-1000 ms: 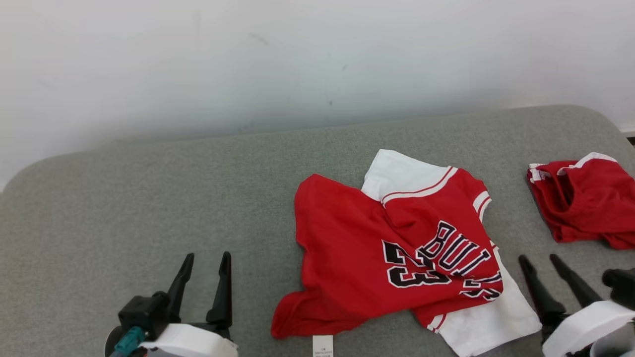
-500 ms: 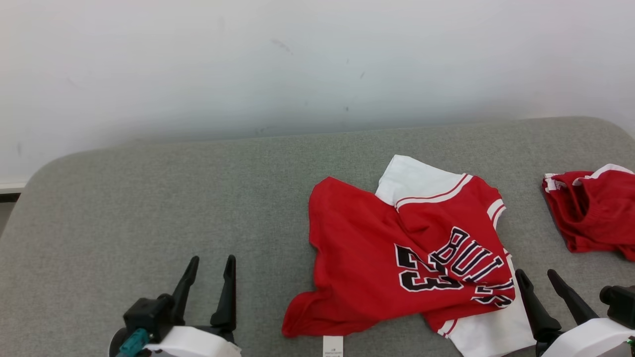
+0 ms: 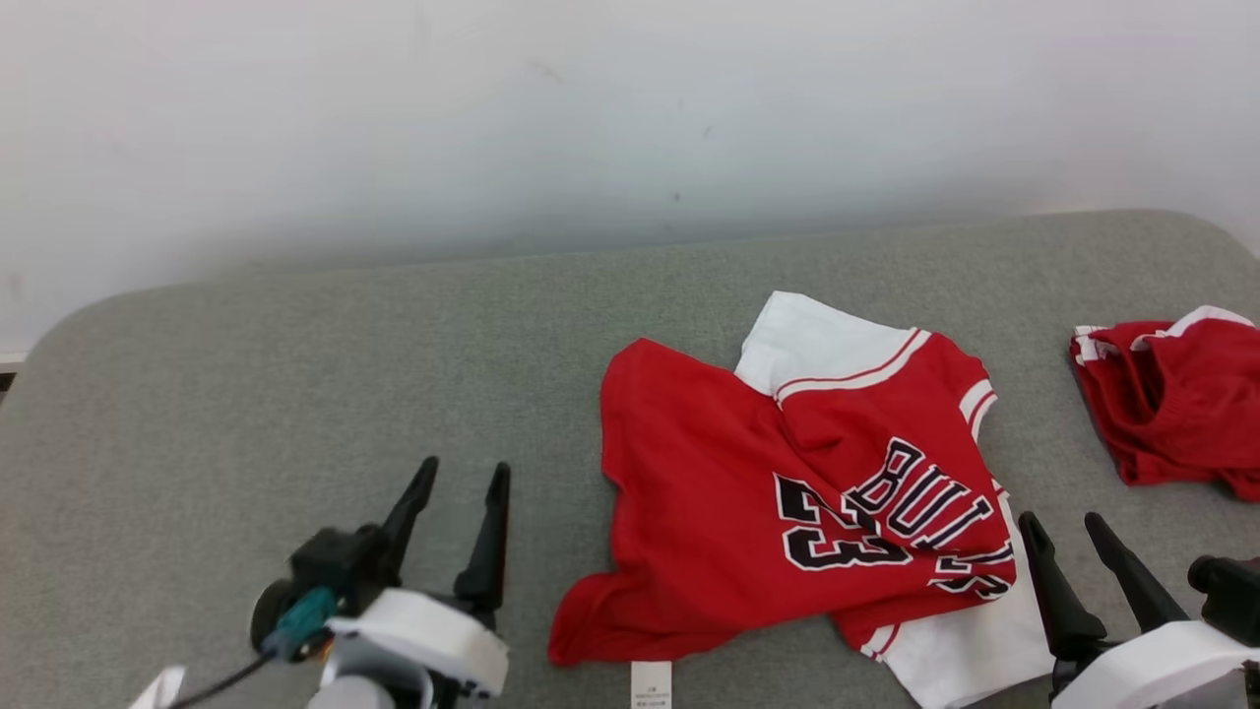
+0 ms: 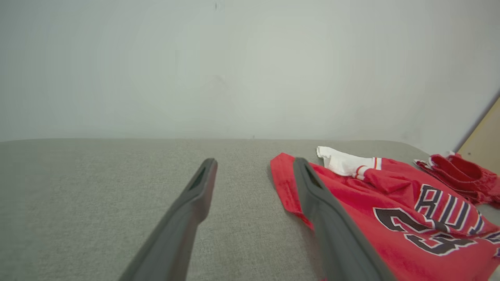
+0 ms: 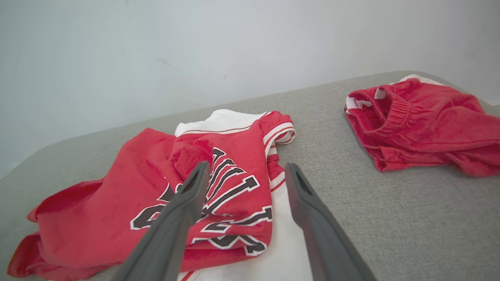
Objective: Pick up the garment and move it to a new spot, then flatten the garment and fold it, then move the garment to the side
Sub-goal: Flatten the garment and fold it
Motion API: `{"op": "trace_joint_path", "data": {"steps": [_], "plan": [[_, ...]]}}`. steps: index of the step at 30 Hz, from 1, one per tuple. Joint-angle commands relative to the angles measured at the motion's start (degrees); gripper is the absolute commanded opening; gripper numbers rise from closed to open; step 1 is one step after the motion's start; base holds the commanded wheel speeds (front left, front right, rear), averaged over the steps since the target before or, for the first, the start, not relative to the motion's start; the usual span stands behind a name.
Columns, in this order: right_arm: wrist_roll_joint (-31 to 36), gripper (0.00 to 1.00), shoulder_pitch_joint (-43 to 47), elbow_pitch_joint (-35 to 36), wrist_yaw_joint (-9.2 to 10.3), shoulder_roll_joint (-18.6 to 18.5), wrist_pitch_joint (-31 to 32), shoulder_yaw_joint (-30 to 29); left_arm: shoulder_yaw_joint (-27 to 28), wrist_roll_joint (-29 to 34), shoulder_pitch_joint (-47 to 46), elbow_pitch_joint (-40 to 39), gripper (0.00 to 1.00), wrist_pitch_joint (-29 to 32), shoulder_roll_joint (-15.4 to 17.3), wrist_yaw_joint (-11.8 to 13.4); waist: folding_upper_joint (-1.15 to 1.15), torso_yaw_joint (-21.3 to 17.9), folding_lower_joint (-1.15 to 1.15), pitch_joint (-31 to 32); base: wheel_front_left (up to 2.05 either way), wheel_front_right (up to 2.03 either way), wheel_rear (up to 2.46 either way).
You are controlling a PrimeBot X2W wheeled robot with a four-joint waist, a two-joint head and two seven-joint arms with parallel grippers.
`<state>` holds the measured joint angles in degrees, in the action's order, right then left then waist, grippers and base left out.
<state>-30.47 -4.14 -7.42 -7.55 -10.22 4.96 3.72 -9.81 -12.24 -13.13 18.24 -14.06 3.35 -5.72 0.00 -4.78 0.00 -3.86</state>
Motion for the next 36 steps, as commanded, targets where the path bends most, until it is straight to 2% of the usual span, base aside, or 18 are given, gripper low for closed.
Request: {"op": "trace_joint_path", "data": {"steps": [1, 7, 12, 16, 23, 29, 30, 31, 32, 36], "plan": [[0.51, 1.00, -0.89, 0.26, 0.14, 0.32, -0.57, -0.03, -0.83, 0.01, -1.85, 0.77, 1.00, 1.07, 0.45, -0.38, 0.00, -0.81, 0.00, -0.73, 0.00, 0.00, 0.00], [1.16, 1.00, -3.06, 0.11, 0.14, 1.62, -2.91, 0.88, -3.84, -0.91, -11.28, 6.09, 1.00, 9.67, 1.48, -1.26, 0.00, -4.60, 0.00, -3.55, 0.00, 0.00, 0.00], [-0.30, 1.00, -4.91, 0.35, 0.14, 2.74, -5.60, 2.08, -3.43, -1.80, -19.08, 12.69, 1.00, 18.03, 2.08, -0.71, 0.00, -9.21, 0.00, -6.75, 0.00, 0.00, 0.00], [-0.83, 1.00, -6.17, 0.31, 0.14, 3.24, -8.19, 2.81, -3.30, -0.59, -24.10, 18.75, 1.00, 22.63, 4.04, 0.02, 0.00, -13.02, 0.00, -9.01, 0.00, 0.00, 0.00], [-1.88, 1.00, -7.67, -1.47, 0.14, 4.03, -11.32, 4.52, -2.86, -1.94, -31.34, 29.65, 1.00, 27.07, 5.99, -0.37, 0.00, -17.44, 0.00, -11.31, 0.00, 0.00, 0.00], [-2.47, 1.00, -8.11, -3.21, 0.14, 4.01, -12.68, 5.54, -3.84, -2.23, -35.00, 35.81, 1.00, 27.58, 5.56, -0.83, 0.00, -18.29, 0.00, -11.73, 0.00, 0.00, 0.00], [-2.53, 1.00, -8.31, -3.48, 0.14, 4.01, -12.71, 5.70, -4.17, -2.12, -35.55, 37.05, 0.86, 27.62, 5.51, -0.93, 0.00, -18.34, 0.00, -11.73, 0.00, 0.00, 0.00], [-2.60, 1.00, -8.48, -3.77, 0.14, 4.00, -12.96, 5.81, -4.54, -1.96, -35.99, 38.09, 0.20, 27.83, 5.41, -0.99, 0.00, -18.33, 0.00, -11.71, 0.00, 0.00, 0.00], [-2.64, 1.00, -8.58, -4.10, 0.14, 3.97, -13.13, 5.88, -4.83, -1.91, -36.38, 39.07, 0.00, 27.60, 5.32, -1.10, 0.00, -18.27, 0.00, -11.65, 0.00, 0.00, 0.00], [-2.70, 1.00, -8.82, -5.00, 0.14, 3.56, -13.38, 5.92, -4.89, -2.64, -38.49, 41.12, 0.00, 25.22, 5.70, -1.28, 0.00, -17.59, 0.00, -11.12, 0.00, 0.00, 0.00]]}}
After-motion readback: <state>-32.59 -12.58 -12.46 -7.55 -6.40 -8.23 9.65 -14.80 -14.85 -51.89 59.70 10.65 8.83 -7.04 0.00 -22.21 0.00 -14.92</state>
